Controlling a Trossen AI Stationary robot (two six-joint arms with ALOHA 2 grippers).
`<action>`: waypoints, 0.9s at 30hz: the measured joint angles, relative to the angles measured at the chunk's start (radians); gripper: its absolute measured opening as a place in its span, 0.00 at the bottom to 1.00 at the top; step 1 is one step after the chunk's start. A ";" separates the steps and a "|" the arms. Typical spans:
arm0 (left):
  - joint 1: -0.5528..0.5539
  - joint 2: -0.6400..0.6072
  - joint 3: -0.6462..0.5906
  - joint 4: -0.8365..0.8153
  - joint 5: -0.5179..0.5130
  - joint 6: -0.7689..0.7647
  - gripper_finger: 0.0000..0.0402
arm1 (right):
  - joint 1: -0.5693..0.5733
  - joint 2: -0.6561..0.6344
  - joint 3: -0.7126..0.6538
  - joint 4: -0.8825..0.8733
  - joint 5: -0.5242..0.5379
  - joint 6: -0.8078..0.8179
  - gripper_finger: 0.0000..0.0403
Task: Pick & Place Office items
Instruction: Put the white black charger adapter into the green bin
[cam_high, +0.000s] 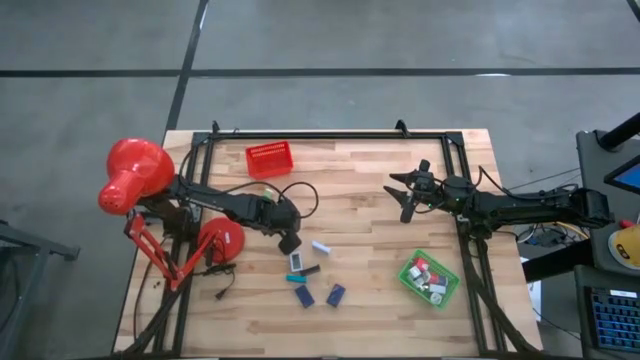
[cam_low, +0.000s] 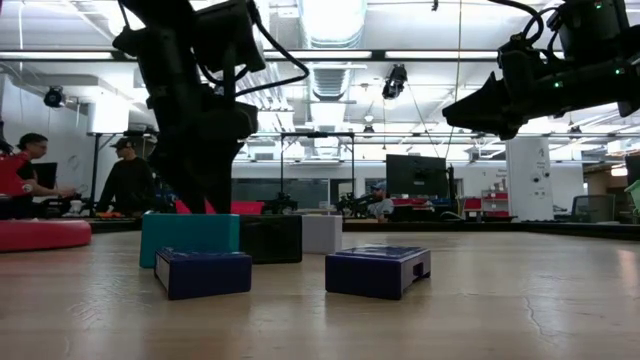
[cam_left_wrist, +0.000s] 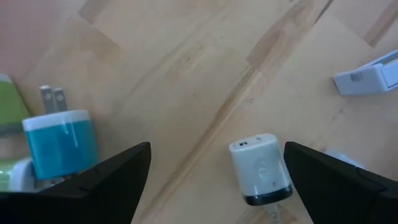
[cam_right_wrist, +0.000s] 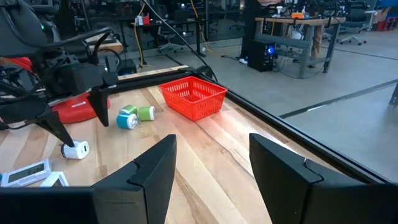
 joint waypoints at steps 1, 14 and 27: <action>0.000 0.000 -0.002 0.000 0.005 -0.005 0.92 | 0.000 0.000 0.000 0.000 0.000 0.000 0.49; 0.000 0.002 -0.063 0.087 0.101 -0.050 0.92 | 0.000 0.000 0.000 0.000 0.000 0.000 0.49; 0.001 0.002 -0.113 0.188 0.128 -0.067 0.83 | 0.000 0.000 0.000 0.000 0.000 0.000 0.49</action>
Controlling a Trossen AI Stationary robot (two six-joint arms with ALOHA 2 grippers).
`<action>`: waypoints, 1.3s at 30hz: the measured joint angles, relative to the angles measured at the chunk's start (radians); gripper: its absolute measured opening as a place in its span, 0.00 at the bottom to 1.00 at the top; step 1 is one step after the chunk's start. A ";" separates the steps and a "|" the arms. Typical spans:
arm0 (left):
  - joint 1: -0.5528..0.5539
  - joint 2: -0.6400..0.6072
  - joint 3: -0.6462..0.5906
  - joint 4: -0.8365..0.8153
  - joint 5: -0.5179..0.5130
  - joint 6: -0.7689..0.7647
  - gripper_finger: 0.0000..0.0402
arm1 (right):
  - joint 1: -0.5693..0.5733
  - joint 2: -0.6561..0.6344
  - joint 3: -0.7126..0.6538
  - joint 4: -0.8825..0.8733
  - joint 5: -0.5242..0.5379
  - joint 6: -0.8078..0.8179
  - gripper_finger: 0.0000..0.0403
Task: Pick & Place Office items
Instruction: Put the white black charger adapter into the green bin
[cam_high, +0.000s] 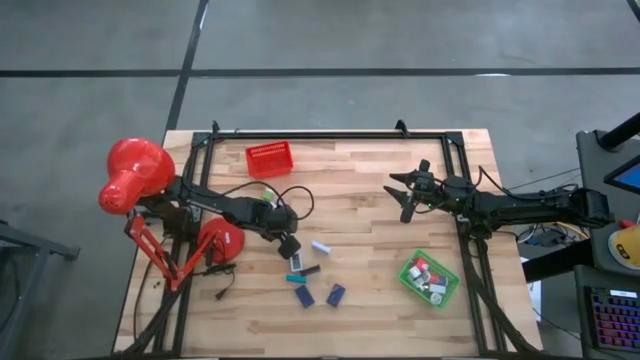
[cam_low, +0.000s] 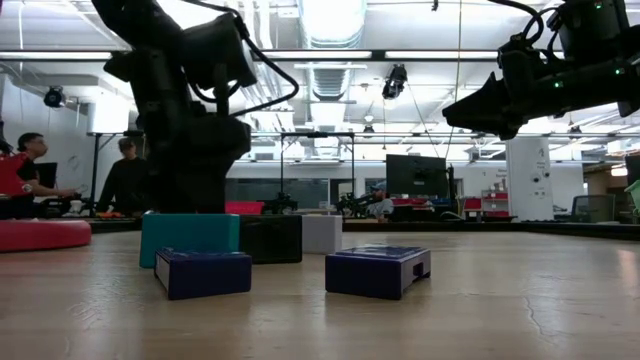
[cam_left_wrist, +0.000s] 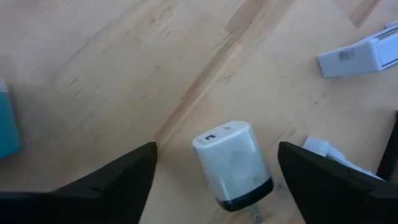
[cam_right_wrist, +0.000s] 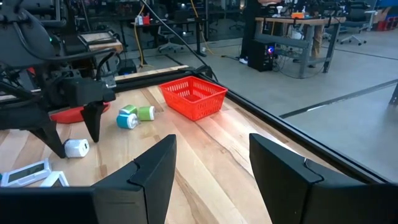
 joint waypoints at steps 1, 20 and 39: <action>0.000 0.000 0.000 0.001 0.000 0.000 0.80 | 0.000 0.000 0.000 0.000 0.000 0.000 0.49; 0.000 0.000 -0.035 0.064 0.005 -0.008 0.37 | 0.000 0.000 0.000 0.000 0.000 0.000 0.49; 0.048 0.000 -0.038 0.168 -0.005 0.075 0.34 | 0.000 0.000 0.000 0.000 0.000 0.000 0.49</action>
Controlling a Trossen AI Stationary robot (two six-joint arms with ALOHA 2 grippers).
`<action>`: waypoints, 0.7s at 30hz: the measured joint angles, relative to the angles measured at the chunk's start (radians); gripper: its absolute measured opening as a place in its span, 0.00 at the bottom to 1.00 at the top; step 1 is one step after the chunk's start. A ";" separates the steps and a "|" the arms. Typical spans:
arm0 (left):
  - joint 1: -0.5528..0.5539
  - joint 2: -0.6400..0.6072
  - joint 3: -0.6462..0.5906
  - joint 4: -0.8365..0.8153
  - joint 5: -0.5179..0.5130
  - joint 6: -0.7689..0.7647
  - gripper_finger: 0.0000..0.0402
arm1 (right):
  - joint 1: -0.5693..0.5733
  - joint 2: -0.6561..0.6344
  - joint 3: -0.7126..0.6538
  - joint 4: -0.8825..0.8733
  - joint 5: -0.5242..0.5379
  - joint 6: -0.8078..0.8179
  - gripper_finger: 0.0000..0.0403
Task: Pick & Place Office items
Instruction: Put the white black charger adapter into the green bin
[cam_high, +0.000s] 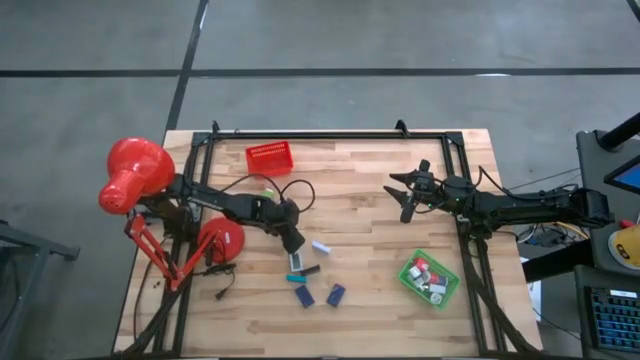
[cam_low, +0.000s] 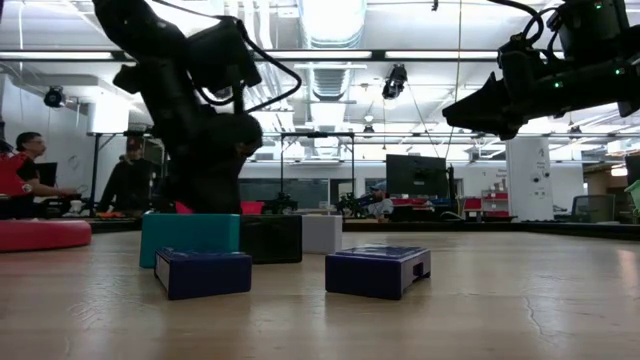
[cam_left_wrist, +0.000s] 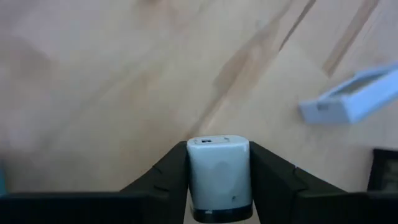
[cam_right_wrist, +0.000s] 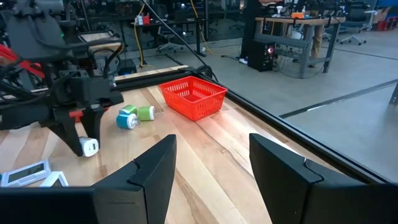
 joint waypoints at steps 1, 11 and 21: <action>0.007 0.000 0.000 0.013 0.000 0.013 0.34 | 0.000 0.000 0.000 0.000 0.000 0.000 0.49; 0.061 0.000 0.000 0.230 -0.030 0.210 0.34 | 0.000 0.000 0.000 0.000 0.000 0.000 0.49; 0.145 0.074 0.000 0.532 -0.017 0.309 0.34 | 0.000 0.000 0.000 0.002 0.000 0.000 0.49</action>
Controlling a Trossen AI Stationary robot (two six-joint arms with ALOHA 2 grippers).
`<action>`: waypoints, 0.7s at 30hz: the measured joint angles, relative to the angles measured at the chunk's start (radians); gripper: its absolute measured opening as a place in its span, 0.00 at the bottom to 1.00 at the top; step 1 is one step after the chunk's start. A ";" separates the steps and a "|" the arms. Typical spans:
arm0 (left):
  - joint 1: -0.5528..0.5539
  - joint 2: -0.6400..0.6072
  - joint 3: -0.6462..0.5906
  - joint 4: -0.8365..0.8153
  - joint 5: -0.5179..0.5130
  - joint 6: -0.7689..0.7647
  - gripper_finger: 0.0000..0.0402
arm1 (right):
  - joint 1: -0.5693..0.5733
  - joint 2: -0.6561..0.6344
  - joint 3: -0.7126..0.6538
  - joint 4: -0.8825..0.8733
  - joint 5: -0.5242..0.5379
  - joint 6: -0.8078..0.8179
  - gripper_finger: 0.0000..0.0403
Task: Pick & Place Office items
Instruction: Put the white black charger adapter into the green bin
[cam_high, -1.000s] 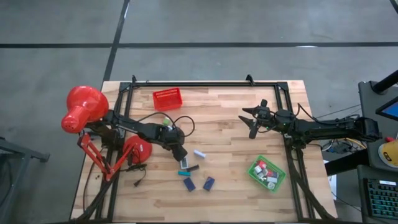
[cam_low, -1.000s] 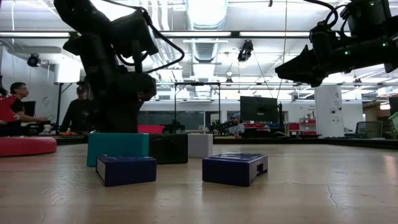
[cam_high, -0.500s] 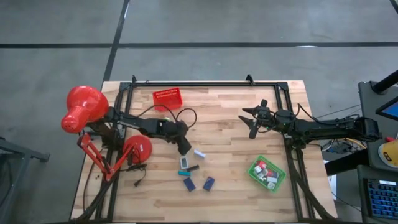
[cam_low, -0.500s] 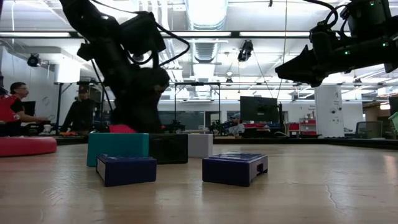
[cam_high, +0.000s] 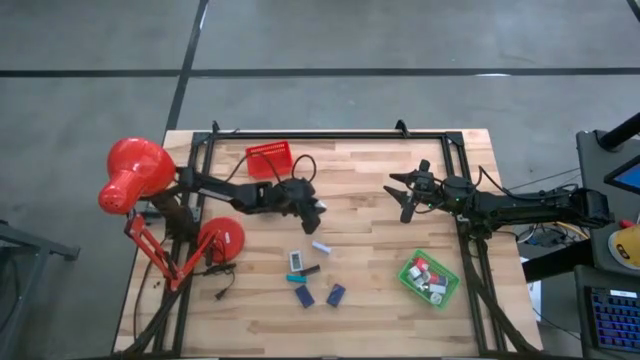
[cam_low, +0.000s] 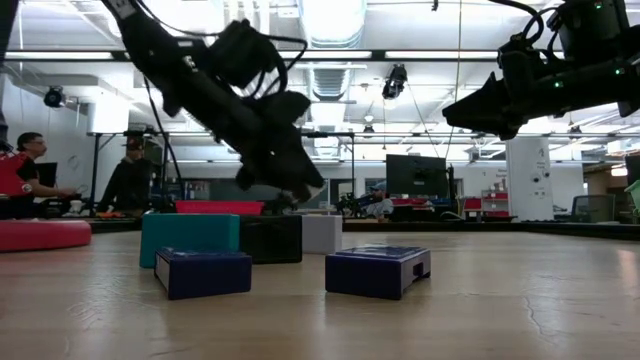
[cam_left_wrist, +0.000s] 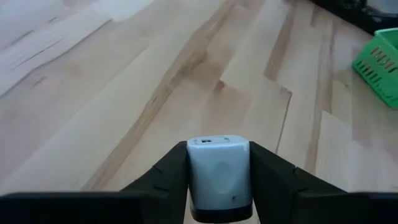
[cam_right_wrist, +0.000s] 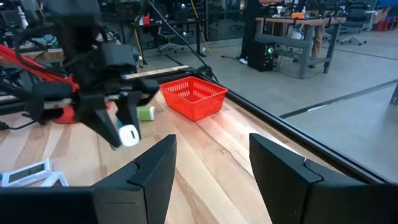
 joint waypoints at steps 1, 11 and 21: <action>0.009 0.020 0.000 0.033 0.016 0.009 0.34 | 0.000 0.000 0.000 0.000 0.000 0.000 0.49; 0.039 0.219 0.110 0.202 0.060 0.106 0.34 | 0.000 0.000 0.000 0.001 0.000 0.000 0.49; 0.038 0.421 0.402 0.028 0.267 0.145 0.34 | 0.000 0.001 0.000 0.000 0.000 0.000 0.49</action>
